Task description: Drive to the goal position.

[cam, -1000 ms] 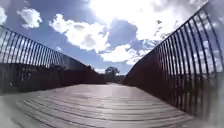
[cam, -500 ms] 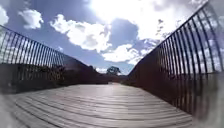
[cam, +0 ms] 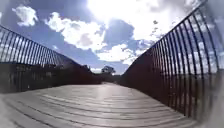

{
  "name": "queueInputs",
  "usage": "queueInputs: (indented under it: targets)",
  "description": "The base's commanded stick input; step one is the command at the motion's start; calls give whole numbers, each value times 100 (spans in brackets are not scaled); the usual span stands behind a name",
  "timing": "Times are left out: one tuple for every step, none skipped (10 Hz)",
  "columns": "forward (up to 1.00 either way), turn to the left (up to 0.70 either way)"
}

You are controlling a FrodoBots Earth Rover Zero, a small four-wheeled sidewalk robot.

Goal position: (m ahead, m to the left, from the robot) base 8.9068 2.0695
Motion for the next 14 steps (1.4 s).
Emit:
queueInputs:
  targets:
    - [85,0]
    - [85,0]
    - [85,0]
    - [85,0]
    - [85,0]
    - [85,0]
    - [85,0]
    - [85,0]
    - [85,0]
    - [85,0]
    - [85,0]
    - [85,0]
    - [85,0]
    - [85,0]
